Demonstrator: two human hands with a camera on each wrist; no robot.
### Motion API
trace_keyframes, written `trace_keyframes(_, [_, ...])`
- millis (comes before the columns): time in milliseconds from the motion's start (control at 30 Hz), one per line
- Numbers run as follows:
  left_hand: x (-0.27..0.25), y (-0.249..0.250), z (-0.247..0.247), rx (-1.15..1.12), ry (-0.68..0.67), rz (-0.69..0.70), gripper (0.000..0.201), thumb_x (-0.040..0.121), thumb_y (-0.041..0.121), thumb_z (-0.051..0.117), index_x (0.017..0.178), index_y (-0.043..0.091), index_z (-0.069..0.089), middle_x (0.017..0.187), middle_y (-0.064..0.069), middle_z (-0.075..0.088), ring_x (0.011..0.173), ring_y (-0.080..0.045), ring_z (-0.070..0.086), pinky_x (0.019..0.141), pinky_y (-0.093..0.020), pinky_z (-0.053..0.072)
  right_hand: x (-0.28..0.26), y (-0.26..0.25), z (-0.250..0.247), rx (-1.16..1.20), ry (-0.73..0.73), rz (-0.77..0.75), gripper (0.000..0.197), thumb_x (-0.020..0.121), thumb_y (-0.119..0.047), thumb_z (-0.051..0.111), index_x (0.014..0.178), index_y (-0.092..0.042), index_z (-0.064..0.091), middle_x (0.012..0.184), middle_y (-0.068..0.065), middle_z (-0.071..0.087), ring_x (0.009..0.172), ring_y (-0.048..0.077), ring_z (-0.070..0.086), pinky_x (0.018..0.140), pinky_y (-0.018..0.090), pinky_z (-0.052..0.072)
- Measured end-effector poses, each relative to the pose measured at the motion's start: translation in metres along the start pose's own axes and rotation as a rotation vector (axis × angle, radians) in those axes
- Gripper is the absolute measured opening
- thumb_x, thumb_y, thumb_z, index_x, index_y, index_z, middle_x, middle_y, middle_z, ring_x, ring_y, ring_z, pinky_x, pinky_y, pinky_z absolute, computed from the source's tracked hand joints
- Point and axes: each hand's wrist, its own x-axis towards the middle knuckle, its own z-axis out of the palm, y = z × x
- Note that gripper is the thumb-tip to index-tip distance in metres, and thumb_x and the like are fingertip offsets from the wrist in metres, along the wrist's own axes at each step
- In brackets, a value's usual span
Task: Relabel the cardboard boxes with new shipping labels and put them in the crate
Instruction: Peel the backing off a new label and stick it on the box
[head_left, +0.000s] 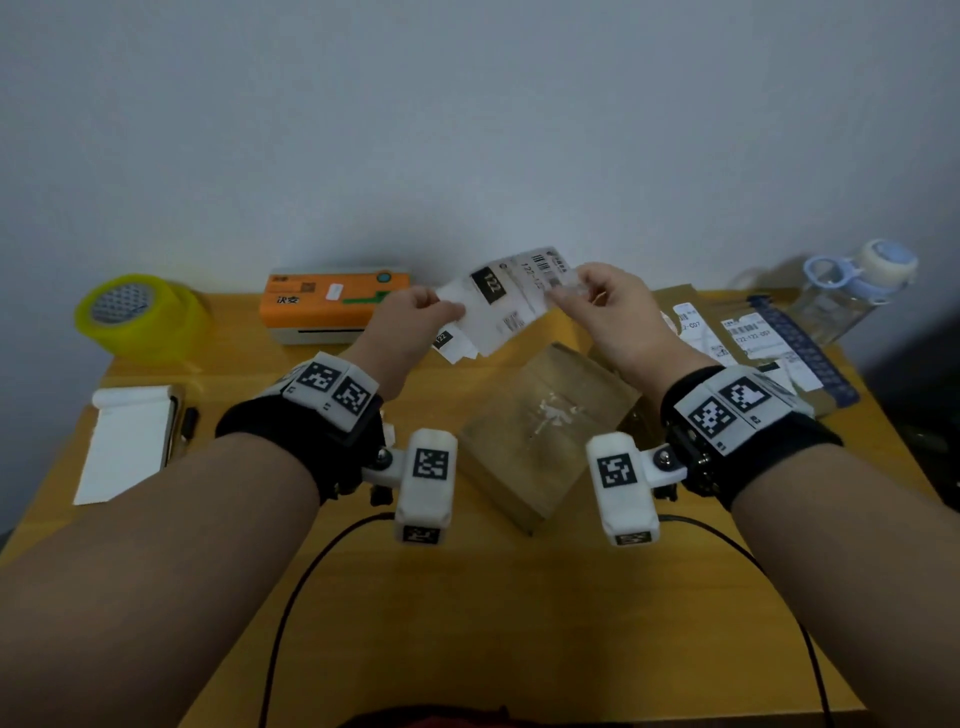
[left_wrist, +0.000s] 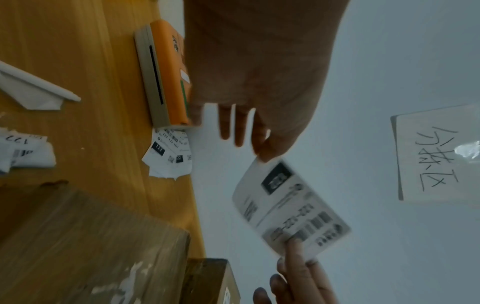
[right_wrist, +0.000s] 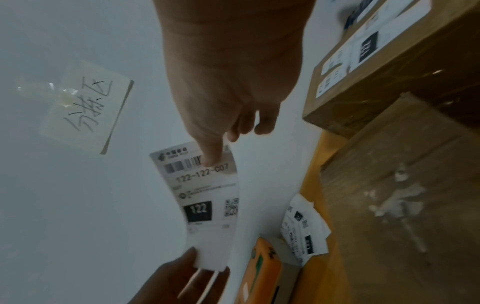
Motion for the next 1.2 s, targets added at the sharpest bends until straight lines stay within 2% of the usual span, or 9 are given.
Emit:
trace_keyframes(100, [-0.006, -0.01, 0.017, 0.033, -0.119, -0.153, 0.014, 0.091, 0.019, 0.058, 0.101, 0.009, 0.06, 0.093, 0.002, 0.063, 0.083, -0.009, 0.054, 0.077, -0.028, 0.038, -0.005, 0.02, -0.009, -0.075, -0.01, 0.049, 0.023, 0.093, -0.029, 0.058, 0.085, -0.01, 0.069, 0.082, 0.0, 0.07, 0.063, 0.003, 0.062, 0.051, 0.014, 0.046])
trace_keyframes(167, [-0.011, -0.019, 0.031, 0.036, -0.17, -0.246, 0.022, 0.092, 0.018, 0.058, 0.112, 0.009, 0.06, 0.088, 0.009, 0.057, 0.078, -0.003, 0.046, 0.08, -0.03, 0.03, -0.009, 0.04, -0.013, -0.109, -0.045, 0.127, 0.021, 0.092, -0.029, 0.059, 0.086, -0.011, 0.069, 0.086, 0.001, 0.072, 0.076, 0.012, 0.068, 0.062, 0.023, 0.056])
trace_keyframes(267, [-0.014, -0.032, 0.046, 0.068, -0.208, -0.326, 0.027, 0.092, 0.02, 0.057, 0.116, 0.007, 0.059, 0.102, 0.001, 0.063, 0.079, -0.006, 0.049, 0.061, -0.023, 0.032, -0.016, 0.067, -0.016, -0.168, -0.105, 0.203, 0.026, 0.092, -0.029, 0.059, 0.089, -0.004, 0.067, 0.089, 0.005, 0.072, 0.084, 0.02, 0.069, 0.073, 0.033, 0.055])
trace_keyframes(433, [-0.017, -0.047, 0.064, -0.023, -0.199, -0.435, 0.008, 0.093, 0.021, 0.056, 0.097, 0.014, 0.058, 0.103, -0.004, 0.067, 0.085, -0.013, 0.061, 0.056, -0.022, 0.046, -0.023, 0.09, -0.018, -0.159, -0.226, 0.265, 0.021, 0.094, -0.026, 0.056, 0.1, -0.009, 0.067, 0.095, 0.0, 0.07, 0.082, 0.007, 0.065, 0.066, 0.016, 0.053])
trace_keyframes(600, [-0.006, -0.062, 0.073, -0.06, -0.02, -0.335, 0.013, 0.092, 0.021, 0.058, 0.08, 0.017, 0.053, 0.098, -0.012, 0.069, 0.09, -0.027, 0.066, 0.065, -0.027, 0.053, -0.023, 0.098, -0.014, -0.226, -0.236, 0.284, 0.025, 0.094, -0.029, 0.055, 0.101, -0.008, 0.065, 0.1, 0.005, 0.07, 0.089, 0.017, 0.066, 0.08, 0.036, 0.056])
trace_keyframes(733, [0.003, -0.065, 0.07, 0.27, 0.033, -0.19, 0.013, 0.091, 0.027, 0.059, 0.088, 0.014, 0.059, 0.083, 0.0, 0.063, 0.07, -0.011, 0.057, 0.059, -0.021, 0.044, -0.029, 0.102, -0.003, -0.278, -0.164, 0.306, 0.03, 0.094, -0.031, 0.054, 0.094, -0.005, 0.067, 0.096, 0.009, 0.071, 0.088, 0.023, 0.067, 0.08, 0.043, 0.055])
trace_keyframes(867, [0.008, -0.067, 0.069, 0.549, 0.007, -0.133, 0.025, 0.091, 0.028, 0.058, 0.071, 0.016, 0.05, 0.071, 0.001, 0.053, 0.064, -0.012, 0.048, 0.054, -0.023, 0.037, -0.039, 0.115, 0.009, -0.401, -0.082, 0.288, 0.043, 0.089, -0.05, 0.046, 0.069, -0.016, 0.063, 0.092, 0.005, 0.069, 0.08, 0.022, 0.066, 0.067, 0.044, 0.058])
trace_keyframes(933, [0.007, -0.068, 0.068, 0.617, 0.001, -0.134, 0.026, 0.092, 0.028, 0.057, 0.07, 0.017, 0.048, 0.069, 0.002, 0.051, 0.063, -0.013, 0.047, 0.052, -0.023, 0.035, -0.04, 0.114, 0.014, -0.491, -0.022, 0.273, 0.048, 0.087, -0.055, 0.042, 0.062, -0.017, 0.054, 0.1, 0.005, 0.066, 0.087, 0.025, 0.063, 0.074, 0.046, 0.056])
trace_keyframes(1200, [0.006, -0.081, 0.056, 0.592, 0.008, -0.182, 0.024, 0.088, 0.027, 0.062, 0.07, 0.016, 0.052, 0.081, -0.004, 0.059, 0.077, -0.018, 0.053, 0.064, -0.028, 0.043, -0.03, 0.104, 0.027, -0.734, -0.005, 0.263, 0.044, 0.09, -0.053, 0.05, 0.101, -0.014, 0.067, 0.118, 0.008, 0.054, 0.115, 0.027, 0.044, 0.099, 0.043, 0.033])
